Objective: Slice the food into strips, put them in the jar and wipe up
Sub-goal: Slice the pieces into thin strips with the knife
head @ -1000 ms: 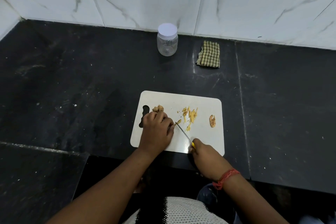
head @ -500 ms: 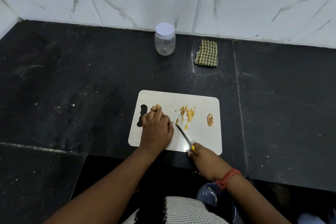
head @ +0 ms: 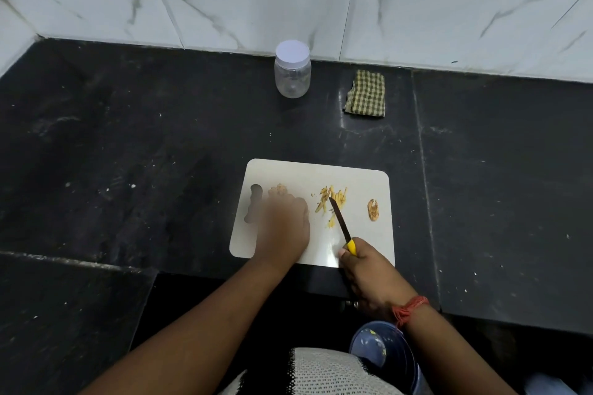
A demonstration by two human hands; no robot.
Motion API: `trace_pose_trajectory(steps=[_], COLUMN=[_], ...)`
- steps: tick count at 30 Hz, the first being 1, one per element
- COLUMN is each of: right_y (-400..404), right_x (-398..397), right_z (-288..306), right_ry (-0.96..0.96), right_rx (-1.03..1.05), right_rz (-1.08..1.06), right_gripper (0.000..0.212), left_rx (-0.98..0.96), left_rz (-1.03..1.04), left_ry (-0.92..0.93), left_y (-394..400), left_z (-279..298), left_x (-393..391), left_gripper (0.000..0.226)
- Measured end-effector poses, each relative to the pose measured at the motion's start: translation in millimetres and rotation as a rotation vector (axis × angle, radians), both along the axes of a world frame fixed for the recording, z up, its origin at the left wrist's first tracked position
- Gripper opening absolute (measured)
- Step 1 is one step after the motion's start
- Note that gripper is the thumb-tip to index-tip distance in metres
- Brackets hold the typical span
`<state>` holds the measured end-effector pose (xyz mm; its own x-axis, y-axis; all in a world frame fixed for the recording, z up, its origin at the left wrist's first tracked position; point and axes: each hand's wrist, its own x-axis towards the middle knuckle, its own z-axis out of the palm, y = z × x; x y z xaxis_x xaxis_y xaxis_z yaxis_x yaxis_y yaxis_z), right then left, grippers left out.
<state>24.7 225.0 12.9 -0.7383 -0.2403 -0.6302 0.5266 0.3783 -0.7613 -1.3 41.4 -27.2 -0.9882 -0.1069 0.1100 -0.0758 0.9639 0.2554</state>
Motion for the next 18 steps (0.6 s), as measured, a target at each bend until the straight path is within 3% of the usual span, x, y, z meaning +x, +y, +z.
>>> trace_pose_trajectory(steps=[18], right_y=[8], right_x=[-5], right_z=[12], right_ry=[0.021], right_rx=[0.046], right_rz=[-0.015], right_gripper=[0.024], left_rx=[0.202], left_rz=[-0.094], left_ry=[-0.09], left_y=[18], left_z=[14], left_x=[-23], left_gripper=[0.017])
